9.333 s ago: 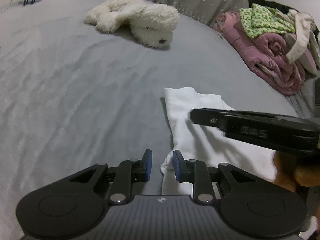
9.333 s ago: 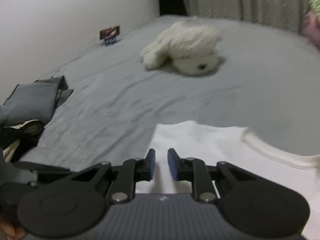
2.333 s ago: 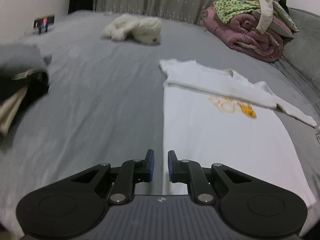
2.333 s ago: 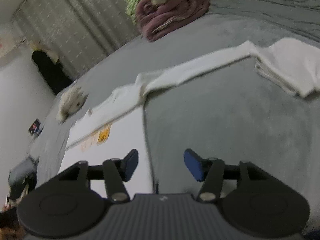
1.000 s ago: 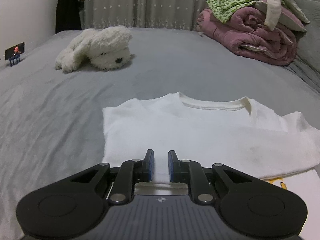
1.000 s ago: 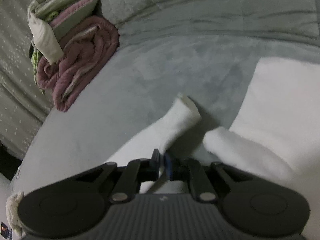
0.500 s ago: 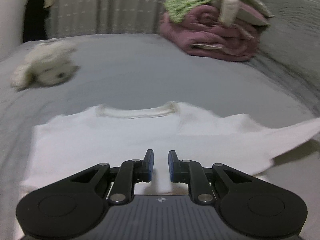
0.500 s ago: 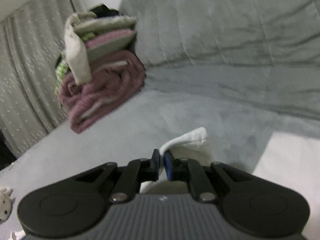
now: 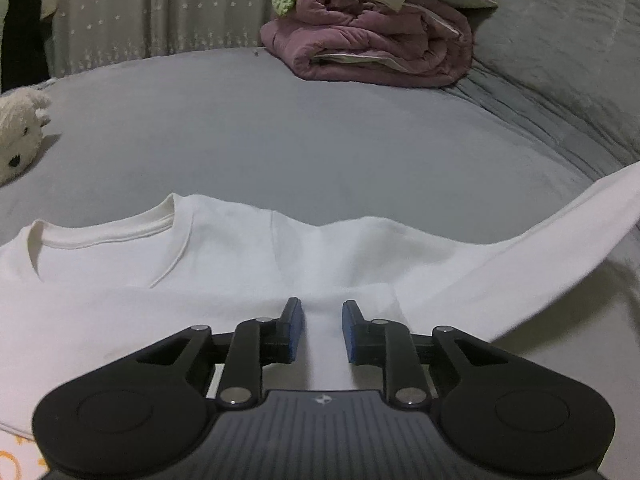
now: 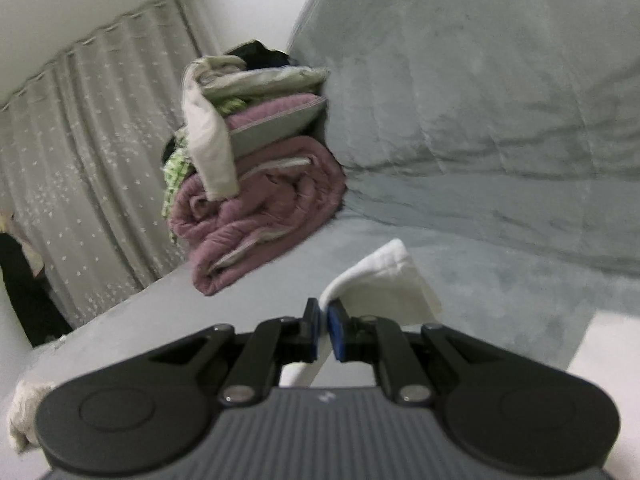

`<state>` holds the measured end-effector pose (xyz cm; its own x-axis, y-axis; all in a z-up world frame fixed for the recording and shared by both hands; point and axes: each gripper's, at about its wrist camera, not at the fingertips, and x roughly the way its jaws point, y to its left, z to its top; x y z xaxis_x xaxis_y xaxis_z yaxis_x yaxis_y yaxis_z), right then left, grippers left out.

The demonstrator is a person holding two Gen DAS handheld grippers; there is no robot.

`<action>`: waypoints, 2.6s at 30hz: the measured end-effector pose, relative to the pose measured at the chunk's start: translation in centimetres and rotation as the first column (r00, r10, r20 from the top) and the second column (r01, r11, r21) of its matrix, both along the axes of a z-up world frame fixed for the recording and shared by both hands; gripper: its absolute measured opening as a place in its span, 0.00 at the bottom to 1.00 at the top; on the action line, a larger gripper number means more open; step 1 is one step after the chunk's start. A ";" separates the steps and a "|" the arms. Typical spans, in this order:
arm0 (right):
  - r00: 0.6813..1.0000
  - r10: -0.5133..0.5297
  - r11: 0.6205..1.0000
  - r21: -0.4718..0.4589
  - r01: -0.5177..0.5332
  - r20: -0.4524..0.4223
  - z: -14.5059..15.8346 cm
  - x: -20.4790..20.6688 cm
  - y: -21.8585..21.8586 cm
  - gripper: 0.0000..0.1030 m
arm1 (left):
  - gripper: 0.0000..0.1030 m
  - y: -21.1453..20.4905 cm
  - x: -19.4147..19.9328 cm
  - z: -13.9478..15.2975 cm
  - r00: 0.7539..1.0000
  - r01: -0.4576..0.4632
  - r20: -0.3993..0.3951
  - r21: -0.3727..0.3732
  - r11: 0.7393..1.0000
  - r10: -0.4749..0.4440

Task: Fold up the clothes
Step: 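Lift the sleeve with the right gripper and carry it across the shirt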

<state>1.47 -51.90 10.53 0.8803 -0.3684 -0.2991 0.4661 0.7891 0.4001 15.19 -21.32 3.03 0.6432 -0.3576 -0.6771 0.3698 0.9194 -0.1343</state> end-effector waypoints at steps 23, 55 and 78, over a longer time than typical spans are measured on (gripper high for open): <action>0.994 0.110 0.972 -0.209 -0.104 0.018 2.4 0.1 5.7 0.07 | 0.26 23.3 -5.5 3.0 0.932 -0.350 -0.140 -0.115 0.930 0.334; 0.993 -0.088 0.992 0.089 0.094 -0.077 -1.6 -2.3 0.3 0.07 | 0.32 27.0 -2.7 0.5 0.913 -0.365 -0.225 -0.080 0.928 0.340; 0.985 -0.089 0.989 -0.131 0.070 -0.148 -0.4 -1.1 4.9 0.07 | 0.32 27.5 -3.2 1.8 0.919 -0.356 -0.205 -0.070 0.932 0.335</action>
<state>0.38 -47.04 10.14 0.7941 -0.4781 -0.3753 0.5774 0.7863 0.2201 11.96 6.23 4.79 0.6048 -0.2104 -0.7681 -0.0095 0.9625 -0.2711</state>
